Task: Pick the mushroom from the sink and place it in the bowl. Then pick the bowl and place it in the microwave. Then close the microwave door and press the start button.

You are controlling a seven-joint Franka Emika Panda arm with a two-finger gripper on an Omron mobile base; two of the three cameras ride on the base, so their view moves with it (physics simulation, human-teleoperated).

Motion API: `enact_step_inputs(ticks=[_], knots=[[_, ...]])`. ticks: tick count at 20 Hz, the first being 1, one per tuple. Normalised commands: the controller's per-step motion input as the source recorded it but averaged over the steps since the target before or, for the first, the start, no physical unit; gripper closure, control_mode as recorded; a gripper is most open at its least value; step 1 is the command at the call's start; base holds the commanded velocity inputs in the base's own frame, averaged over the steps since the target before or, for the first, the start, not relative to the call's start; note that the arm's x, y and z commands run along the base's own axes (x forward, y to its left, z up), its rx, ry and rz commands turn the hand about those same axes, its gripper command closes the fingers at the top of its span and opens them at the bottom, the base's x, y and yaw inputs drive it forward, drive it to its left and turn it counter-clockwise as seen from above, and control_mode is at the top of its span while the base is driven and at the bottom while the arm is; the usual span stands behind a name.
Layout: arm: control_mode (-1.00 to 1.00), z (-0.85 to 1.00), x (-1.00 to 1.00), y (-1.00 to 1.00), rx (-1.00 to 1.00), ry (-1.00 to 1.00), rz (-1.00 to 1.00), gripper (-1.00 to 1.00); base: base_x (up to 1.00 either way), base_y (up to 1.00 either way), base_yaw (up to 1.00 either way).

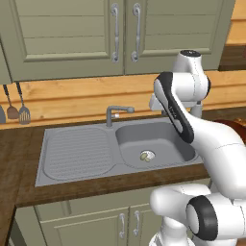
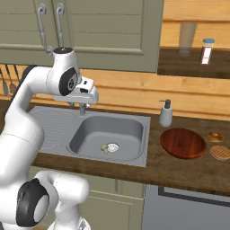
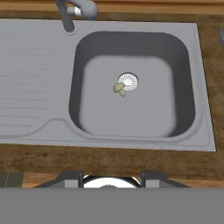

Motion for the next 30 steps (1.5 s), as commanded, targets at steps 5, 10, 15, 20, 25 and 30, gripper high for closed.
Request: enact_step_inputs(ticks=[5,10,15,20,25,30], knots=[[-1.00,0.00,-0.27,0.04,0.01,0.00,0.00,-1.00,0.00,0.00,0.00],[-1.00,-0.16,-0.80,0.11,0.10,0.00,0.00,-1.00,0.00,0.00,0.00],[-1.00,-0.33,-0.65,-0.06,0.08,-0.02,-0.03,-1.00,0.00,0.00,0.00],[-1.00,-0.54,-0.03,-0.17,0.09,0.04,0.00,-1.00,0.00,0.00,0.00],[-1.00,-0.57,0.25,-0.32,0.15,0.15,0.00,-1.00,0.00,0.00,0.00],[-1.00,-0.48,0.34,-0.14,0.02,0.08,0.00,-1.00,0.00,0.00,0.00]])
